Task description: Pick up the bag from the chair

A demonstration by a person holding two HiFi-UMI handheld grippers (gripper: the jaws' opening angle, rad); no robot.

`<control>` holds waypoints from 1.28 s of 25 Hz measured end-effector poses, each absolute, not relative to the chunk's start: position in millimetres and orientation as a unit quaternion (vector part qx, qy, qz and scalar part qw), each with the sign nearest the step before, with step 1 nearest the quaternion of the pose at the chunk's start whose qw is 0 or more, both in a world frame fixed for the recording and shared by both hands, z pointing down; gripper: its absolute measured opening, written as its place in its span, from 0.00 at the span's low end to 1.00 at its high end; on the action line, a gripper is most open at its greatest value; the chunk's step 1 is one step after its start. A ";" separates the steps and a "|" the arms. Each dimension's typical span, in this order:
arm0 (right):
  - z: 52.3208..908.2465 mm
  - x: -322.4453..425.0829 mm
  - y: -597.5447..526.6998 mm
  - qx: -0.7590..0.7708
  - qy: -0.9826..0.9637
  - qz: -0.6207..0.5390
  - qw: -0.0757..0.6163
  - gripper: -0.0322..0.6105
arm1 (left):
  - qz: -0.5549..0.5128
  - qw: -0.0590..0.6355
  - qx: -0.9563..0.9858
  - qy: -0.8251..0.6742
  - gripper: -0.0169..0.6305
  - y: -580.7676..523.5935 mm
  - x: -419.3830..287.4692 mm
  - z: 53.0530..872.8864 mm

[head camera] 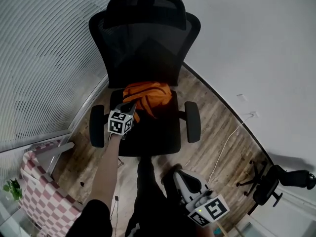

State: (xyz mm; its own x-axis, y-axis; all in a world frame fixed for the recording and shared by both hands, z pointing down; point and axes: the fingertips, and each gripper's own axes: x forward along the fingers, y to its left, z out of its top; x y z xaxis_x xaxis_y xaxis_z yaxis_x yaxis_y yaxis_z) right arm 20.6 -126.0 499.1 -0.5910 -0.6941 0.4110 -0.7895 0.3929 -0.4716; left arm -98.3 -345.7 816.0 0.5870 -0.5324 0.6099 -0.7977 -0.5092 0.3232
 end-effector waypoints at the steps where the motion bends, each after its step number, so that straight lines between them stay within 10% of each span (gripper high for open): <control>1: 496.5 20.6 -125.8 0.447 -0.832 0.321 0.072 0.08 | 0.221 0.293 0.842 -0.396 0.09 -346.0 -96.9 811.0; 32: 432.0 76.8 -78.6 0.491 -0.833 0.255 -0.019 0.08 | 0.126 0.208 0.896 -0.371 0.08 -269.0 -49.2 612.6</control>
State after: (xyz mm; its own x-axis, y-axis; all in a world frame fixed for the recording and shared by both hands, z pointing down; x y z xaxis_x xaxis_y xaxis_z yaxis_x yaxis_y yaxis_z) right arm 76.8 -78.6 432.0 -0.5163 -0.8280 0.2188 -0.8087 0.3873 -0.4427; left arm -49.2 -269.0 612.6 0.6935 -0.6118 0.3805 -0.7169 -0.6386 0.2798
